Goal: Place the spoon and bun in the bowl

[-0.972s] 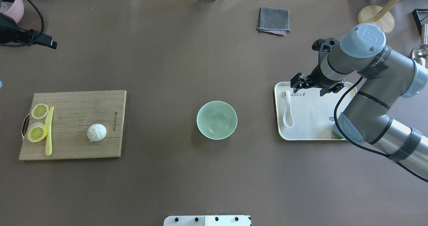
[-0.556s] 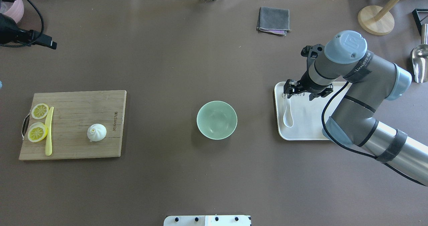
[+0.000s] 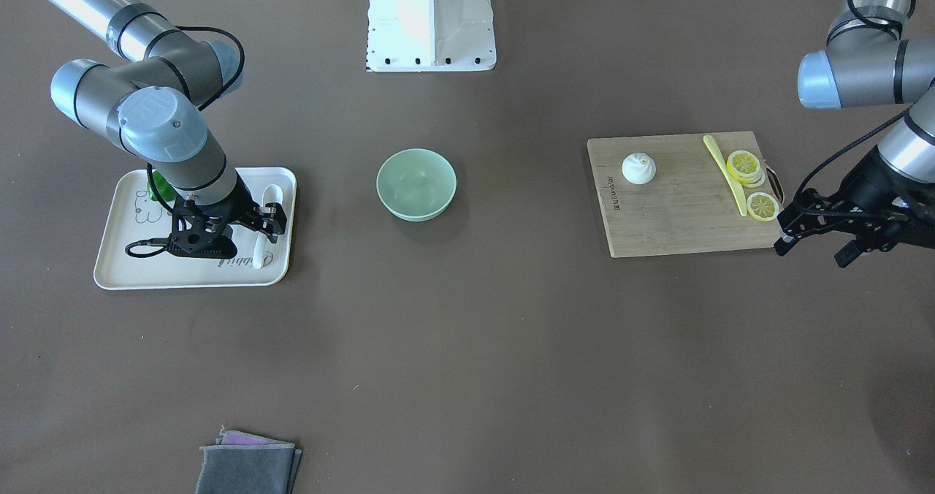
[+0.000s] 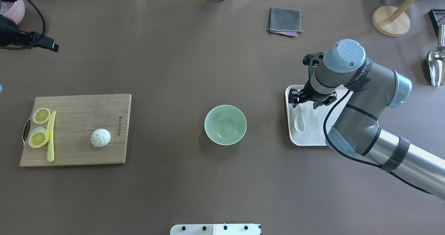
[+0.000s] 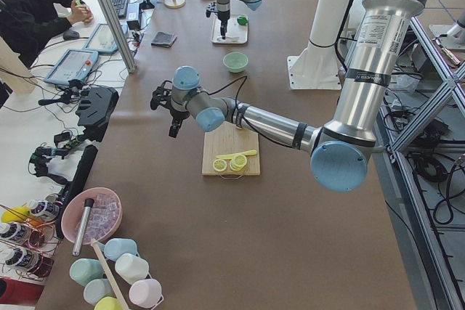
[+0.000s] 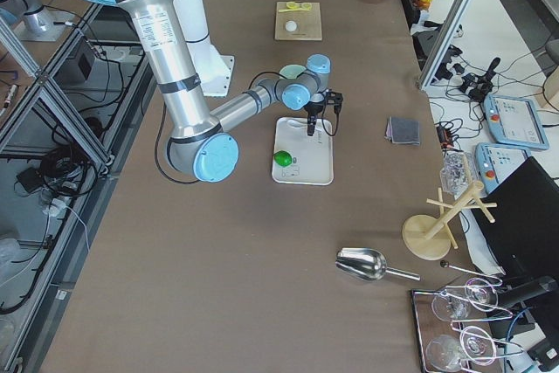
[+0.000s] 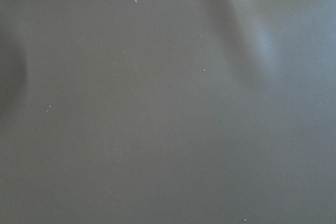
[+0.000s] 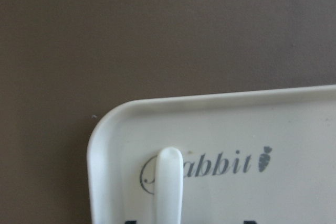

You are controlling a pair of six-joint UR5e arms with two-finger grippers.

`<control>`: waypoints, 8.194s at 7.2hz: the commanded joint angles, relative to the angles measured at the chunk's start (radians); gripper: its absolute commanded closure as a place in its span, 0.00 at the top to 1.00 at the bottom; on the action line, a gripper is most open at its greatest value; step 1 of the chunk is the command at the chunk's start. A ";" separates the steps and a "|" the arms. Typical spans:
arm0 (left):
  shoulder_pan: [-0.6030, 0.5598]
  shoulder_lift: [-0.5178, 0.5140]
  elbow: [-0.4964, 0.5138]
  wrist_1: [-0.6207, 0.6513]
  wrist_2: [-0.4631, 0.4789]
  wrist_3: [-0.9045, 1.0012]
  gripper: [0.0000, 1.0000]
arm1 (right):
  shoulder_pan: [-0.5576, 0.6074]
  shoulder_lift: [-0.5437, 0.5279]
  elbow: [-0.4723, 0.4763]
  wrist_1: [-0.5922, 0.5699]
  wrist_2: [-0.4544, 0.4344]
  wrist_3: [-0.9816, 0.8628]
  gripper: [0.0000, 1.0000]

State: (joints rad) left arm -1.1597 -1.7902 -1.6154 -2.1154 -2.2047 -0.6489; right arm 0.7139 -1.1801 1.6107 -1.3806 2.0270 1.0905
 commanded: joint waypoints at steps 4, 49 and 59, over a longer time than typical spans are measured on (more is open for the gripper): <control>0.000 0.000 -0.003 -0.002 -0.004 -0.002 0.98 | -0.011 0.002 -0.005 0.000 -0.001 0.005 0.00; 0.727 -0.499 -0.008 0.100 0.551 -0.594 0.97 | 0.121 0.019 0.273 -0.152 0.110 -0.110 1.00; 0.009 0.179 -0.279 0.110 0.009 0.187 0.98 | 0.543 -0.361 0.230 -0.146 0.283 -0.832 1.00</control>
State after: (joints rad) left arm -0.9878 -1.6892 -1.9150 -2.0037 -2.0766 -0.6219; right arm 1.1682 -1.4808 1.8598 -1.5292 2.2755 0.3834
